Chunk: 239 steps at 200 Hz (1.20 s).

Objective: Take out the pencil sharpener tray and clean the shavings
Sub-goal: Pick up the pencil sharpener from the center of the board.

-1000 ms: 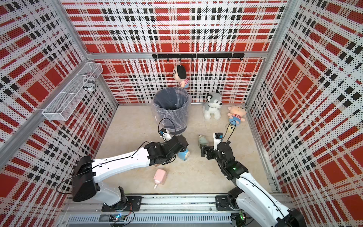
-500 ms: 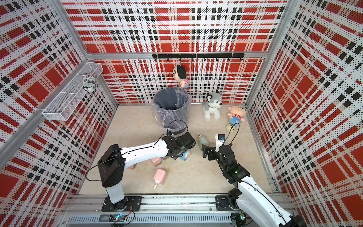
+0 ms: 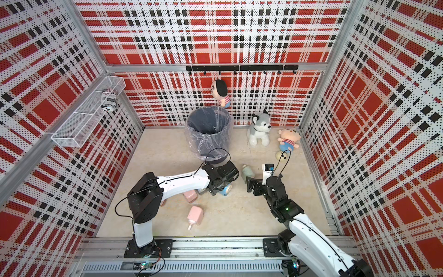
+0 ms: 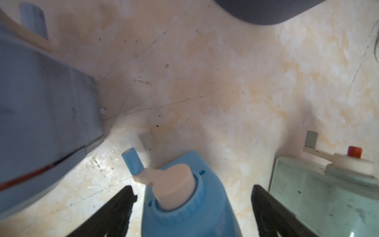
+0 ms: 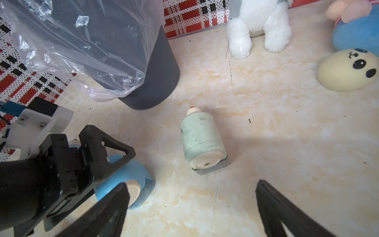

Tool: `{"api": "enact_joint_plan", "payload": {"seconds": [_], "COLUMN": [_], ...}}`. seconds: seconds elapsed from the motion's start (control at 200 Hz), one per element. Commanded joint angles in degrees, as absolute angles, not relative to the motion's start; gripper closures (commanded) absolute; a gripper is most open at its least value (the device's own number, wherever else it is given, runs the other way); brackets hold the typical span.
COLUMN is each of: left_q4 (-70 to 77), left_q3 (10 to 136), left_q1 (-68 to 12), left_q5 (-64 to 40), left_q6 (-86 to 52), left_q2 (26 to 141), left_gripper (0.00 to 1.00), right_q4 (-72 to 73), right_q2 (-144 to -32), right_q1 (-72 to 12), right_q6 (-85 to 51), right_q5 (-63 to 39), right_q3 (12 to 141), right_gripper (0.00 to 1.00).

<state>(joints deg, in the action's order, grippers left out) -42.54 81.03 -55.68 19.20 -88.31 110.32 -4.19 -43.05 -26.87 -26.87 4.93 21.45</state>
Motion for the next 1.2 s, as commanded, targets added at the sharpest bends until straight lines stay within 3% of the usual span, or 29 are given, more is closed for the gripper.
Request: {"api": "enact_joint_plan", "payload": {"seconds": [0.0, 0.07, 0.591, 0.862, 1.192], "left_q4": [-43.5, -43.3, -42.7, -43.3, -45.6], "left_q3": [82.5, 82.3, 83.1, 82.8, 79.6], "left_q1": [-56.3, -56.3, -57.6, -58.1, -56.8], "left_q5": [18.8, 18.4, 17.6, 17.3, 19.1], "left_q6": [-88.9, -88.9, -88.2, -88.0, -87.8], "left_q2": [111.5, 111.9, 113.0, 111.0, 101.4], "left_gripper": [0.13, 0.2, 0.49, 0.73, 0.78], "right_q4": [-2.5, -2.6, -2.6, -1.9, 5.0], "right_q2": [-43.2, -43.1, -42.6, -42.6, -43.3], "right_q1": [-27.1, -27.1, -27.1, -27.1, -28.5], "right_q6": [-27.1, -27.1, -27.1, -26.8, -25.8], "right_q5": [4.7, 4.6, 4.1, 2.5, -4.5], "right_q3": [21.0, 21.0, 20.8, 20.6, 18.4], "right_gripper": [0.0, 0.0, 0.0, 0.0, 0.0]}}
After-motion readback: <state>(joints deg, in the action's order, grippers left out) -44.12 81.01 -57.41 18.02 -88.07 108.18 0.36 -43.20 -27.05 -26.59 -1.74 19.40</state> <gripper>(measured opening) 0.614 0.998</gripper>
